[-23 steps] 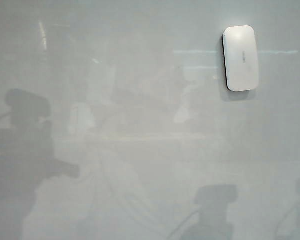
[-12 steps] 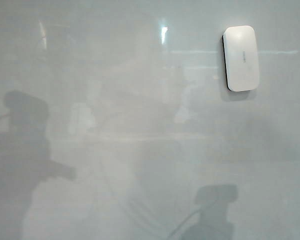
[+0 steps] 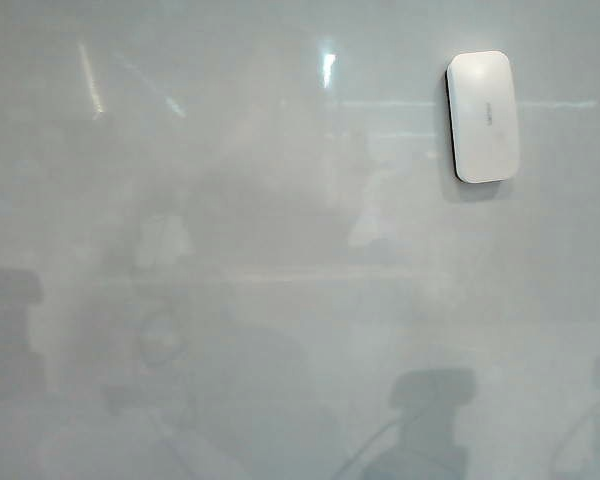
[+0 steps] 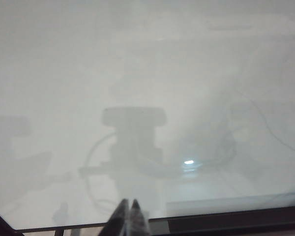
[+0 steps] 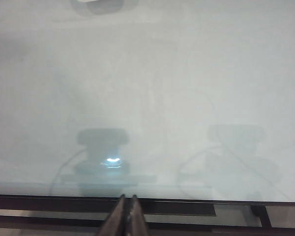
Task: Grab the whiteboard eraser that is attached to the surface of the whiteboard and use it to clean the writing on the whiteboard.
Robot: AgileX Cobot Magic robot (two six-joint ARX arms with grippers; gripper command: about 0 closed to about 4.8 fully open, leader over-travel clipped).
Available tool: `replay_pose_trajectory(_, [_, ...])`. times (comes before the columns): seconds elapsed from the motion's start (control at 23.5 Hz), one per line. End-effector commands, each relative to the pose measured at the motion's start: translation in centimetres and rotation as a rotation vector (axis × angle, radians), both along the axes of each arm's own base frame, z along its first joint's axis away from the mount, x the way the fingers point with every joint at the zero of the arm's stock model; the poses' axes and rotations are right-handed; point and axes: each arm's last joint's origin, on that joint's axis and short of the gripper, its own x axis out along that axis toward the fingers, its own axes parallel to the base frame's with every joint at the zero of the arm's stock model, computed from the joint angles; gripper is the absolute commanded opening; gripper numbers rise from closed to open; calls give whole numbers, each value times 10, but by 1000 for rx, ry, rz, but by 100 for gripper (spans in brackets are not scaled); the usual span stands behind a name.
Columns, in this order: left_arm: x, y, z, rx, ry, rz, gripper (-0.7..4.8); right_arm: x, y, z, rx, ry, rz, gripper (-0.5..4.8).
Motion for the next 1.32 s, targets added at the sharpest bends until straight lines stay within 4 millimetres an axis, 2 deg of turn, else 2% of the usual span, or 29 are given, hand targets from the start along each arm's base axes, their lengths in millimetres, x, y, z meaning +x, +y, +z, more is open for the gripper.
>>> replay_pose_trajectory(0.04, [0,0,-11,-8,-45,-24,-5,0,0,1,3,-4,-2,-5])
replay_pose_trajectory(0.34, [3,-1,-35,-49,-11,-42,-5,0,0,1,3,-4,-2,-5])
replay_pose_trajectory(0.47, [4,-3,-45,-72,19,-102,-5,0,0,1,3,-4,-2,-5])
replay_pose_trajectory(1.32, [5,-9,-45,-29,0,-145,-5,0,0,1,3,-4,-2,-5])
